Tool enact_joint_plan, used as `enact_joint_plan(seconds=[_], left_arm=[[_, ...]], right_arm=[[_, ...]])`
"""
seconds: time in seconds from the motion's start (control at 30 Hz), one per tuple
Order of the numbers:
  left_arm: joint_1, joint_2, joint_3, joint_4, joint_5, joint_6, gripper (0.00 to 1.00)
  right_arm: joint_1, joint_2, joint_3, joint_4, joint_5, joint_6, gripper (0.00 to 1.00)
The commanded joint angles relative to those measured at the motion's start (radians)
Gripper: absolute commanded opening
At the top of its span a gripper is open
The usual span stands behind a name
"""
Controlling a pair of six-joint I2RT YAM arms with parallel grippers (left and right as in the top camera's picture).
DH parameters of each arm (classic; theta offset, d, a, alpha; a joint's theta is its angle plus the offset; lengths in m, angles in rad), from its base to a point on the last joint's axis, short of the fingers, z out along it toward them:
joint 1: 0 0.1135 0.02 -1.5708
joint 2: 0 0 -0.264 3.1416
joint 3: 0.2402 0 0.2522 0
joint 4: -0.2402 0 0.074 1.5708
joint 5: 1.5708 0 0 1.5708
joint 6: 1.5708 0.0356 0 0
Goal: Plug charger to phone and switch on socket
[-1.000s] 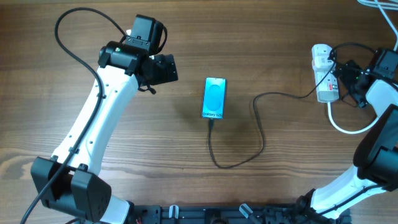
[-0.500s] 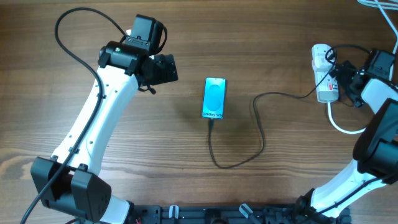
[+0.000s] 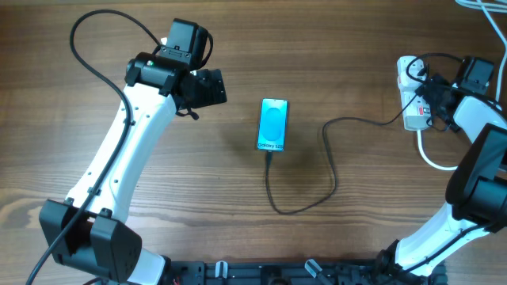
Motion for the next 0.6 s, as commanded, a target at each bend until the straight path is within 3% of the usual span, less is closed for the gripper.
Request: enact_joint_plan(seconds=[0.0,0.57], left_arm=[[0.007,0.001,-0.002,0.003,-0.013,-0.009,1.00],[0.007,0.001,-0.002,0.003,-0.013,-0.009,1.00]], right_arm=[[0.019,0.025,-0.007,-0.037,-0.084,-0.039,1.00],[0.019,0.025,-0.008,-0.082,-0.088,-0.037,0.99]])
